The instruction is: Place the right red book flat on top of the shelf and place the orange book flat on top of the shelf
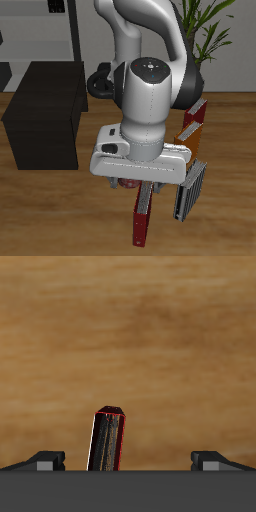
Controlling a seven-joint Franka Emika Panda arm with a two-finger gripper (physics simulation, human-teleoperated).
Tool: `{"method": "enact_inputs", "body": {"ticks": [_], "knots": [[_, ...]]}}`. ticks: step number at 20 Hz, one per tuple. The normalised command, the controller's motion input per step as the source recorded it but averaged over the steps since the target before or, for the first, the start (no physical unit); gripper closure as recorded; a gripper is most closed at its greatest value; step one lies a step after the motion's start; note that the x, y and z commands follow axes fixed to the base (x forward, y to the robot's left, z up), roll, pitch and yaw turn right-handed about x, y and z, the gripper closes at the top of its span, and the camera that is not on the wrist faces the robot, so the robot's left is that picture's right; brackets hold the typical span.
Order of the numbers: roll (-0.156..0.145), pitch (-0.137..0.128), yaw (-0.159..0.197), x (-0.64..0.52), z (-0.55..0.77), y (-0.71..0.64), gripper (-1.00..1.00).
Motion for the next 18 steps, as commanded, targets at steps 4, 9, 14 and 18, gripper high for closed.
{"method": "enact_inputs", "body": {"ticks": [4,9,14,18], "knots": [[0.012,0.037,0.020,0.02,-0.29,0.16,-1.00],[0.025,0.060,-0.006,0.04,-0.41,0.18,-1.00],[0.014,0.040,-0.007,-0.02,-0.31,0.06,1.00],[0.003,0.015,-0.015,-0.01,-0.08,0.02,1.00]]}}
